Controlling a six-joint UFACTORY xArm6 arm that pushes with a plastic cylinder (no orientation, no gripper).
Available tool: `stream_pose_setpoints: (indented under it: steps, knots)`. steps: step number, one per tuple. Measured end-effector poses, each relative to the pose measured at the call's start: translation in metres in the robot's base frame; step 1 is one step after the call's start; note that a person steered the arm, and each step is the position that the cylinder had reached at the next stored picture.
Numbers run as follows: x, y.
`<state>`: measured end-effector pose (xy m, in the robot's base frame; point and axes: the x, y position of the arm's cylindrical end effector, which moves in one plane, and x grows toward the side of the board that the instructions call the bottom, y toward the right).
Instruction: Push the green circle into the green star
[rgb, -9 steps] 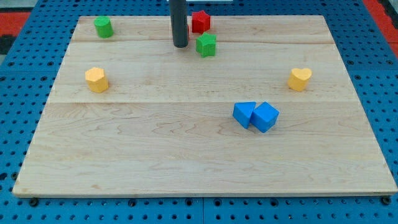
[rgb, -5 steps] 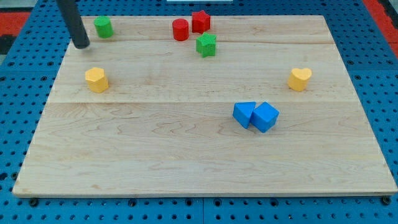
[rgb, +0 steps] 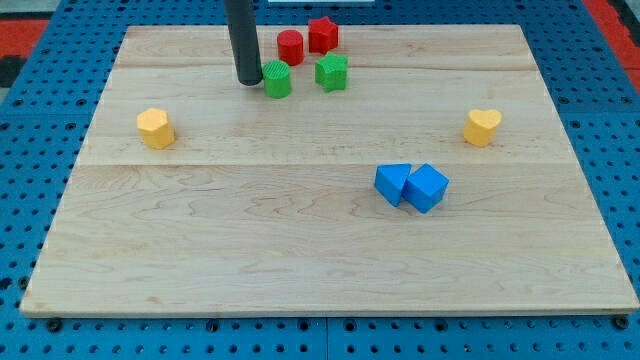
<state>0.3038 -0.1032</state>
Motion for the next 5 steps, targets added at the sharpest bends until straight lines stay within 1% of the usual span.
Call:
stream_pose_setpoints:
  steps: [1,3,4,5]
  knots:
    - [0.010,0.008]
    - [0.009,0.139]
    - [0.024,0.134]
    - [0.029,0.062]
